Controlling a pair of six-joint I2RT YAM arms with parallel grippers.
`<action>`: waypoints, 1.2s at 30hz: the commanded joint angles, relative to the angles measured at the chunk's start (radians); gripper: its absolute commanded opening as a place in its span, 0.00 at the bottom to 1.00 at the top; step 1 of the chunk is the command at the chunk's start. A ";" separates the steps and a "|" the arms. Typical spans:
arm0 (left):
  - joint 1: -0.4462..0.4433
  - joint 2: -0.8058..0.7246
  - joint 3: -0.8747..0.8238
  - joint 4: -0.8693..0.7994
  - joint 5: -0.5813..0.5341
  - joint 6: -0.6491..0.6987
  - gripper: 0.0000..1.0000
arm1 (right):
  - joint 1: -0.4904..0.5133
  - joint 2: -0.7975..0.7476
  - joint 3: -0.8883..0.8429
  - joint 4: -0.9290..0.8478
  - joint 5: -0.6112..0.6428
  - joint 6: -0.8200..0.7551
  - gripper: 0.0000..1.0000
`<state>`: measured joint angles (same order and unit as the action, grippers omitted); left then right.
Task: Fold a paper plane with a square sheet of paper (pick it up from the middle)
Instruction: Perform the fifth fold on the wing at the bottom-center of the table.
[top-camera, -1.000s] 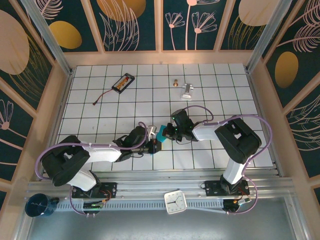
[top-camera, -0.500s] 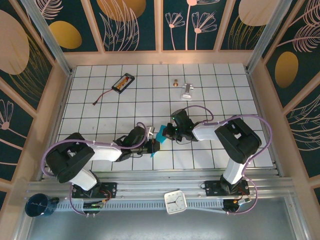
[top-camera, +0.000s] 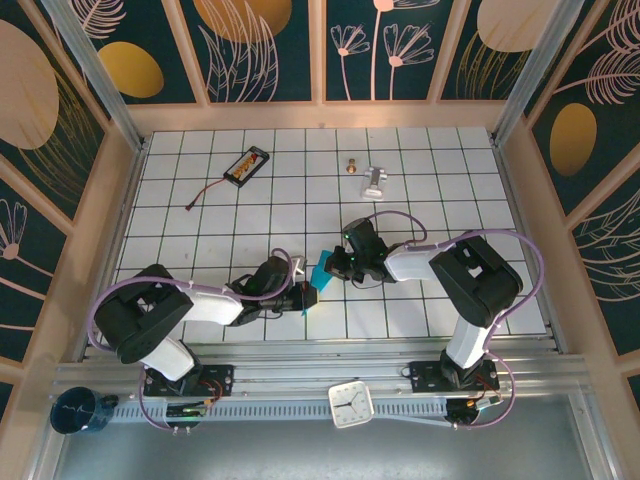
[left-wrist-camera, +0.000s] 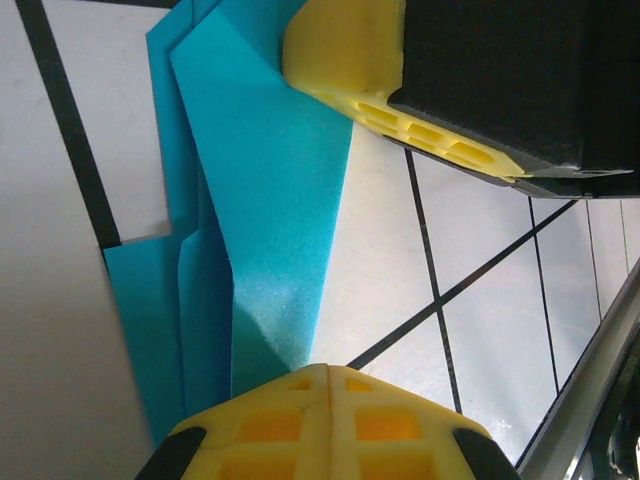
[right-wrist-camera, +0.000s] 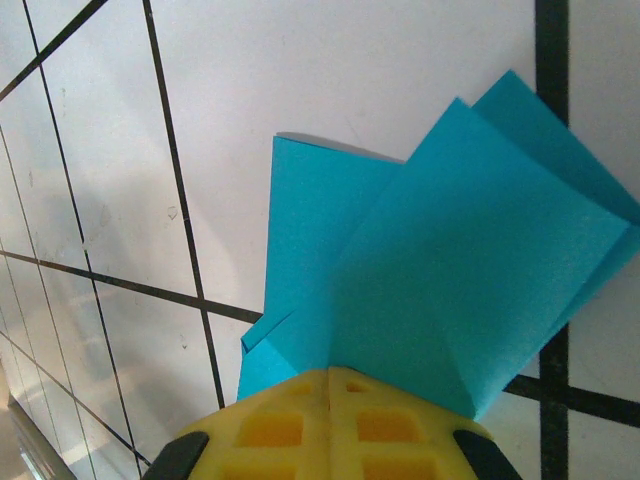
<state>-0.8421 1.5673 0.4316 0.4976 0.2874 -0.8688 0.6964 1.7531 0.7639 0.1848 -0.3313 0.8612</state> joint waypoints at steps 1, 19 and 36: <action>0.007 0.001 -0.011 -0.025 -0.010 -0.002 0.00 | 0.001 0.043 -0.008 -0.041 0.046 -0.023 0.05; 0.007 0.023 -0.022 -0.166 -0.005 0.090 0.00 | 0.001 0.048 -0.008 -0.062 0.055 -0.028 0.04; 0.004 -0.030 -0.086 -0.294 0.045 0.145 0.00 | 0.002 0.074 0.006 -0.103 0.074 -0.028 0.04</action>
<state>-0.8364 1.5291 0.3996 0.4328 0.2848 -0.7506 0.7013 1.7683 0.7769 0.1833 -0.3428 0.8612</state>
